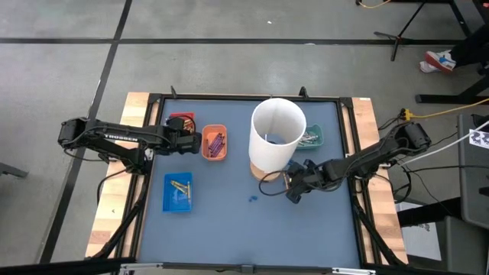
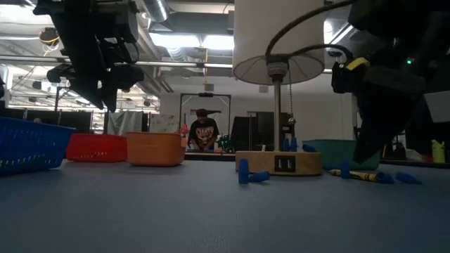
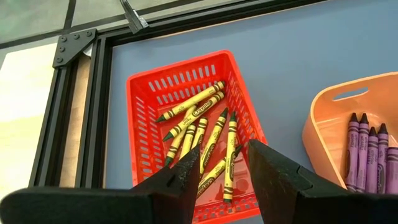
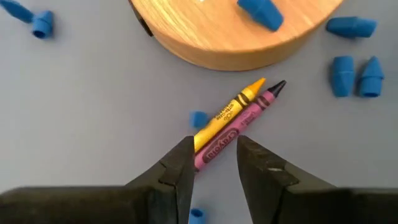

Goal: Sort crayons
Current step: Put the violet crayon into the orange bin

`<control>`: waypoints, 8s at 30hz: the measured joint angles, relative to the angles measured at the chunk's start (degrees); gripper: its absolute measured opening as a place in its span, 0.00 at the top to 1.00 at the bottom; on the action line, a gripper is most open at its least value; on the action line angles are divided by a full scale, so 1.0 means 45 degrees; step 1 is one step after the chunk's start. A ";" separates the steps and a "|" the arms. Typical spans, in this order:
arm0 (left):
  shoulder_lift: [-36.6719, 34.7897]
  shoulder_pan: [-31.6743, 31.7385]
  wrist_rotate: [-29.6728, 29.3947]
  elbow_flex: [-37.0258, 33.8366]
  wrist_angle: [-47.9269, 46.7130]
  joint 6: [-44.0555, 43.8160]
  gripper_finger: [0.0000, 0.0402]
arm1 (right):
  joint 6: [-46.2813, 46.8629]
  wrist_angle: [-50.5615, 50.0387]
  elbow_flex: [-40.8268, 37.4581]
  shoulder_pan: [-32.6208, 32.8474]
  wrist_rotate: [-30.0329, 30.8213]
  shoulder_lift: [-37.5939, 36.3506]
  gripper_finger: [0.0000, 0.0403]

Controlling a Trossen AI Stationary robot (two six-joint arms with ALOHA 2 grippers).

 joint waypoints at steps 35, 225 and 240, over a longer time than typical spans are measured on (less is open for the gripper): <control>0.0000 0.0005 -0.0005 0.0000 0.0039 0.0016 0.71 | -0.0019 -0.0480 0.0010 -0.0005 -0.0529 0.1168 0.71; 0.1496 -0.3298 0.3334 -0.0005 1.2830 1.1056 0.97 | -0.0990 -0.1825 0.4075 0.1857 -0.2153 0.0911 0.64; 0.0999 -0.1614 0.0946 -0.0005 0.8000 1.1014 0.97 | 0.3144 -0.1833 0.4065 0.3944 0.3468 0.2120 0.64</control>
